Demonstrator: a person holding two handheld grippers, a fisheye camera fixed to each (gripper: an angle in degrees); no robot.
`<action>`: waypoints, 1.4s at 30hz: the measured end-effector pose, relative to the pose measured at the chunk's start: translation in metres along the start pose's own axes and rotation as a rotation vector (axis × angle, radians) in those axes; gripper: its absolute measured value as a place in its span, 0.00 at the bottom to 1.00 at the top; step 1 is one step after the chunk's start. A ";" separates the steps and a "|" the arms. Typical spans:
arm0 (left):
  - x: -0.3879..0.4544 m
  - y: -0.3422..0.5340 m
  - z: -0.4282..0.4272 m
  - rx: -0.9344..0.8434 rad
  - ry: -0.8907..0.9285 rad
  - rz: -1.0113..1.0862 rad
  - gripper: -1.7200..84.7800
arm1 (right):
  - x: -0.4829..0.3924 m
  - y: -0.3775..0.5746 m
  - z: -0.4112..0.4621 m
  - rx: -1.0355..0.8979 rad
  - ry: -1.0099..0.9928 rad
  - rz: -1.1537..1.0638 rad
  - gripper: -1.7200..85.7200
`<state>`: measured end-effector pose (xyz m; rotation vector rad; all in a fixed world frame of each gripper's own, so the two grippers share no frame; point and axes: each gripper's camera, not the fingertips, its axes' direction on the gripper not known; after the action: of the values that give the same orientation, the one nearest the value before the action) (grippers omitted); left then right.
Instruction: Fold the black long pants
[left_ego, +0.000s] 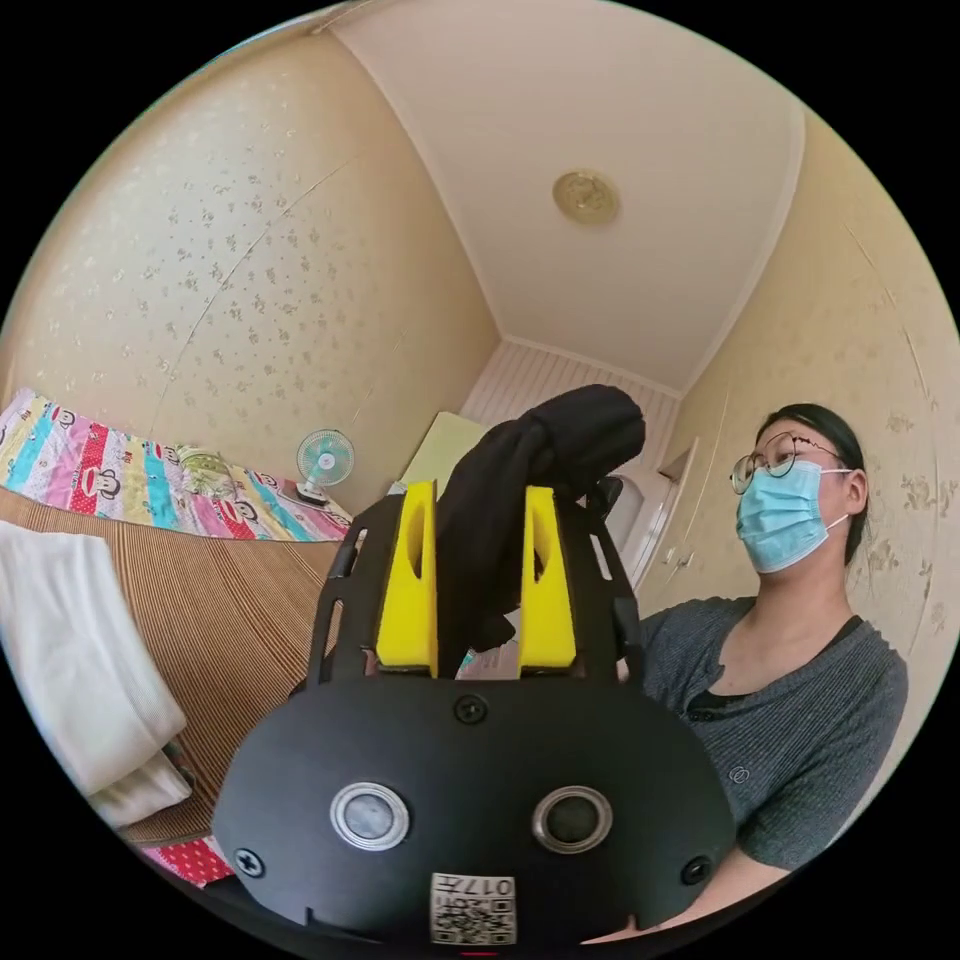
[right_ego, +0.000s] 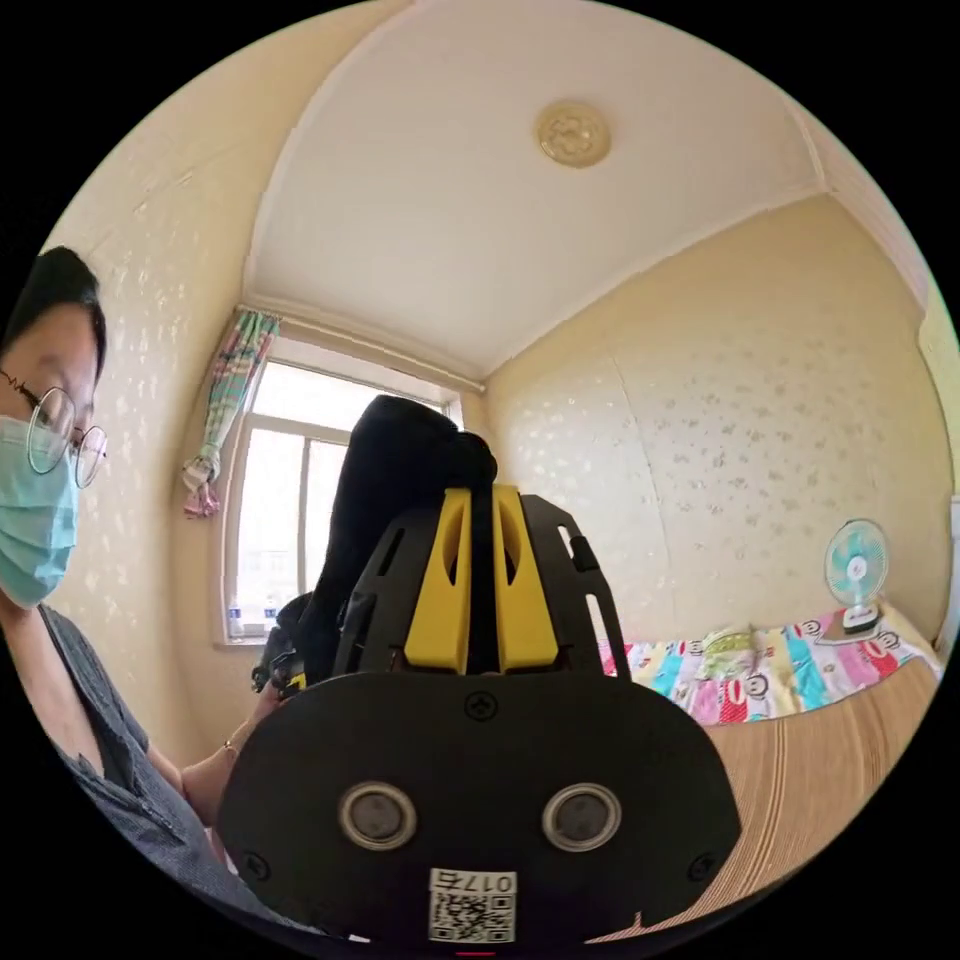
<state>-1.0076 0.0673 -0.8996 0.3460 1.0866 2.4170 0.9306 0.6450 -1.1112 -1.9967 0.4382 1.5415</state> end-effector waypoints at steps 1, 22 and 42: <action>0.001 0.006 0.000 0.009 -0.004 -0.006 0.21 | -0.019 -0.006 0.005 0.015 0.069 -0.029 0.05; 0.205 0.112 0.172 0.003 -0.461 0.328 0.30 | -0.201 0.026 0.159 0.115 0.626 -0.405 0.06; 0.214 -0.107 0.114 0.471 -0.349 0.397 0.07 | -0.065 -0.072 0.048 -0.129 0.067 0.069 0.07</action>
<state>-1.1129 0.3108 -0.8978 1.1894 1.5188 2.2581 0.9171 0.7259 -1.0400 -2.1571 0.4494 1.5846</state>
